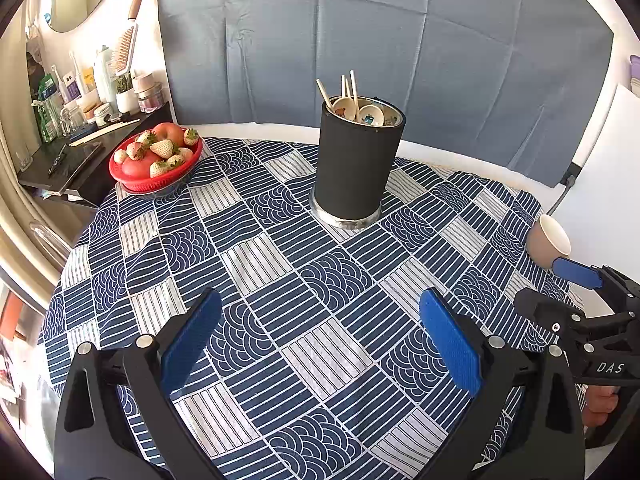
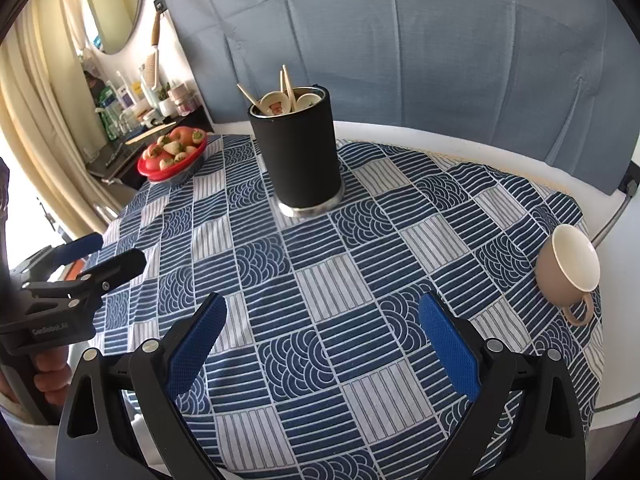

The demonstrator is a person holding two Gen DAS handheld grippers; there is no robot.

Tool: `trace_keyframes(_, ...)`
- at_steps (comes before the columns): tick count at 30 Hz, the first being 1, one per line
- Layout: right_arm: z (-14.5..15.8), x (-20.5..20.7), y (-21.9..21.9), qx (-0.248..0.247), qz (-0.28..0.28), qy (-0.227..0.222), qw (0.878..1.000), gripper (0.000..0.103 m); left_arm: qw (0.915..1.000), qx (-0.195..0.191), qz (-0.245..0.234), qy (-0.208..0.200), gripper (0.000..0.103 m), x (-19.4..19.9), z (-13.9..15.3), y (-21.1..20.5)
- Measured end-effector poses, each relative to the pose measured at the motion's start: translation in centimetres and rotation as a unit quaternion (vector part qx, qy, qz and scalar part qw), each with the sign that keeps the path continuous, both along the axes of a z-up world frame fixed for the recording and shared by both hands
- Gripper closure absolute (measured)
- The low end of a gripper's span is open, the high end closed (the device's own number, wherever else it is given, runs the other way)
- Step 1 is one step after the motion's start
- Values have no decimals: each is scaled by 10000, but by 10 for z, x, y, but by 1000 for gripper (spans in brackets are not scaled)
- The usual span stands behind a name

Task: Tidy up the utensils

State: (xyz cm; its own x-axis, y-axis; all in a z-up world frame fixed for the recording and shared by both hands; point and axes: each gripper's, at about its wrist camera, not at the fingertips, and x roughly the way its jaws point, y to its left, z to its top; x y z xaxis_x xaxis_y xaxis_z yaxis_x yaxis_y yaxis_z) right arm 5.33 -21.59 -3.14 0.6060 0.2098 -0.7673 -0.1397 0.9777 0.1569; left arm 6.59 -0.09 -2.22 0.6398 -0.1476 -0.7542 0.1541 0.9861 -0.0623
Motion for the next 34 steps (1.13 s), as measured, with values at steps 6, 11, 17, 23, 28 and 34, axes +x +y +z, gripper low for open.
trace_keyframes(6, 1, 0, 0, -20, -1, -11, 10000, 10, 10000, -7, -17, -5, 6, 0, 0, 0)
trace_keyframes(11, 0, 1, 0, -31, 12, -4, 10000, 10, 10000, 5, 2, -20, 6, 0, 1, 1)
trace_keyframes(17, 0, 1, 1, -42, 11, -6, 10000, 10, 10000, 25, -20, -48, 6, 1, 1, 0)
trace_keyframes(23, 0, -1, 1, -80, -9, -27, 10000, 10, 10000, 20, -81, -54, 6, 2, 1, -1)
trace_keyframes(28, 1, -2, 1, -95, -27, -54, 9999, 10, 9999, 25, -81, -118, 6, 3, 4, -1)
trace_keyframes(34, 4, -2, 3, -171, -15, -95, 9998, 10, 9997, -12, -71, -225, 6, 4, 9, 2)
